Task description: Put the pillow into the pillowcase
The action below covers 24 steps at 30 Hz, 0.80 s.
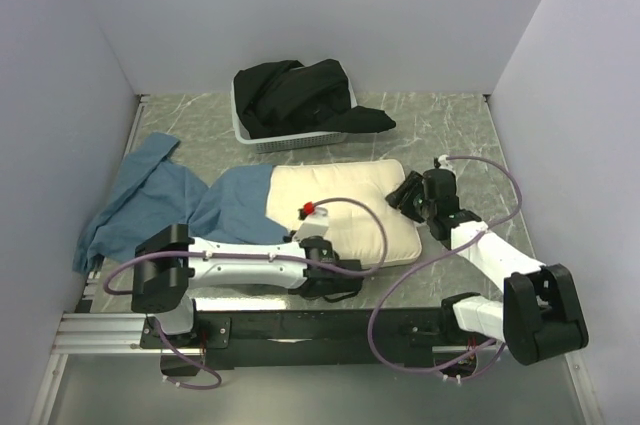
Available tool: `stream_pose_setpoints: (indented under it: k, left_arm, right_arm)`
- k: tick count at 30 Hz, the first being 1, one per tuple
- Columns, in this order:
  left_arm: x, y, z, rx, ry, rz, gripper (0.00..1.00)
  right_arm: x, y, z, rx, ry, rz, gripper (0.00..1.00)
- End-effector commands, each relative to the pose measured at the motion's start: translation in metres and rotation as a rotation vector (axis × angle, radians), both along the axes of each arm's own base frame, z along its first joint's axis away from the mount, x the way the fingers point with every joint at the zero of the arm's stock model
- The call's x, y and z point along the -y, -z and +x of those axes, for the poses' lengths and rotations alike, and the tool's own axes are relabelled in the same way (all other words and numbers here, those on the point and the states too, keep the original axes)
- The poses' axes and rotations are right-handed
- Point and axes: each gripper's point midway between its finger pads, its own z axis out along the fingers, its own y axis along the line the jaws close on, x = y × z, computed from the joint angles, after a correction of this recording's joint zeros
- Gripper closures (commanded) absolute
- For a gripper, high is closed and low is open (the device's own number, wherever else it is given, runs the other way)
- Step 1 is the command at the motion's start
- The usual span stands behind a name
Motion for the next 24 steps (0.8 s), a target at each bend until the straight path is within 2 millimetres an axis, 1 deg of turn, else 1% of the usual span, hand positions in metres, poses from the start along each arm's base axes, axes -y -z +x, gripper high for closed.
stream_pose_setpoints:
  k: [1, 2, 3, 4, 5, 6, 7, 8, 9, 10, 11, 12, 13, 14, 15, 16, 17, 18, 19, 20, 21, 22, 23, 24]
  left_arm:
    - [0.066, -0.067, 0.012, 0.065, 0.16, -0.2, 0.99]
    - [0.075, -0.084, 0.009, 0.037, 0.241, -0.224, 0.99]
    - [0.1, -0.11, 0.011, 0.056, 0.282, -0.343, 0.99]
    - [0.108, -0.125, 0.012, 0.056, 0.349, -0.354, 0.99]
    - [0.115, -0.14, 0.009, 0.041, 0.388, -0.409, 0.99]
    - [0.13, -0.167, 0.011, 0.065, 0.419, -0.503, 0.99]
    - [0.134, -0.181, 0.013, 0.079, 0.468, -0.507, 0.99]
    - [0.139, -0.196, 0.01, 0.079, 0.505, -0.553, 0.99]
    - [0.143, -0.218, 0.01, 0.103, 0.531, -0.604, 0.99]
    - [0.148, -0.234, 0.013, 0.132, 0.561, -0.635, 0.99]
    - [0.146, -0.248, 0.013, 0.143, 0.574, -0.675, 0.99]
    - [0.146, -0.262, 0.013, 0.149, 0.589, -0.715, 0.99]
    - [0.141, -0.271, 0.024, 0.169, 0.572, -0.746, 0.99]
    - [0.132, -0.282, 0.028, 0.186, 0.56, -0.777, 0.99]
    - [0.128, -0.276, 0.032, 0.164, 0.559, -0.787, 0.99]
    - [0.115, -0.275, 0.052, 0.174, 0.5, -0.804, 0.99]
    - [0.102, -0.283, 0.06, 0.19, 0.477, -0.846, 0.99]
    - [0.095, -0.271, 0.069, 0.169, 0.454, -0.85, 0.99]
    - [0.079, -0.27, 0.089, 0.167, 0.401, -0.881, 0.99]
    - [0.07, -0.271, 0.098, 0.173, 0.383, -0.898, 0.99]
    - [0.062, -0.266, 0.108, 0.169, 0.351, -0.893, 0.99]
    - [0.047, -0.263, 0.125, 0.174, 0.298, -0.887, 0.99]
    - [0.044, -0.257, 0.133, 0.163, 0.281, -0.876, 0.99]
    - [0.041, -0.255, 0.14, 0.165, 0.266, -0.877, 0.99]
  right_arm:
    - [-0.02, -0.014, -0.025, -0.012, -0.101, 0.085, 0.64]
    - [-0.022, -0.02, -0.027, 0.004, -0.112, 0.1, 0.71]
    - [-0.025, -0.034, -0.028, 0.039, -0.117, 0.129, 0.79]
    - [-0.03, -0.041, -0.032, 0.046, -0.14, 0.151, 0.81]
    - [-0.033, -0.051, -0.033, 0.068, -0.151, 0.164, 0.83]
    - [-0.035, -0.065, -0.035, 0.105, -0.156, 0.18, 0.85]
    - [-0.038, -0.071, -0.04, 0.108, -0.164, 0.182, 0.86]
    - [-0.043, -0.083, -0.042, 0.133, -0.181, 0.188, 0.87]
    - [-0.045, -0.096, -0.046, 0.164, -0.184, 0.205, 0.88]
    - [-0.048, -0.102, -0.049, 0.175, -0.192, 0.215, 0.89]
    - [-0.056, -0.11, -0.055, 0.191, -0.218, 0.225, 0.89]
    - [-0.059, -0.118, -0.058, 0.21, -0.223, 0.236, 0.89]
    - [-0.063, -0.117, -0.063, 0.204, -0.228, 0.229, 0.89]
    - [-0.066, -0.118, -0.066, 0.205, -0.234, 0.224, 0.86]
    - [-0.072, -0.116, -0.069, 0.206, -0.245, 0.207, 0.84]
    - [-0.075, -0.112, -0.071, 0.194, -0.251, 0.202, 0.83]
    - [-0.078, -0.104, -0.074, 0.173, -0.263, 0.201, 0.82]
    - [-0.087, -0.097, -0.08, 0.144, -0.303, 0.215, 0.82]
    - [-0.093, -0.097, -0.082, 0.144, -0.325, 0.232, 0.82]
    - [-0.1, -0.094, -0.087, 0.127, -0.348, 0.25, 0.8]
    - [-0.106, -0.091, -0.089, 0.112, -0.373, 0.255, 0.78]
    - [-0.115, -0.093, -0.097, 0.103, -0.414, 0.265, 0.74]
    - [-0.12, -0.099, -0.099, 0.112, -0.435, 0.269, 0.6]
    - [-0.122, -0.103, -0.101, 0.12, -0.449, 0.265, 0.52]
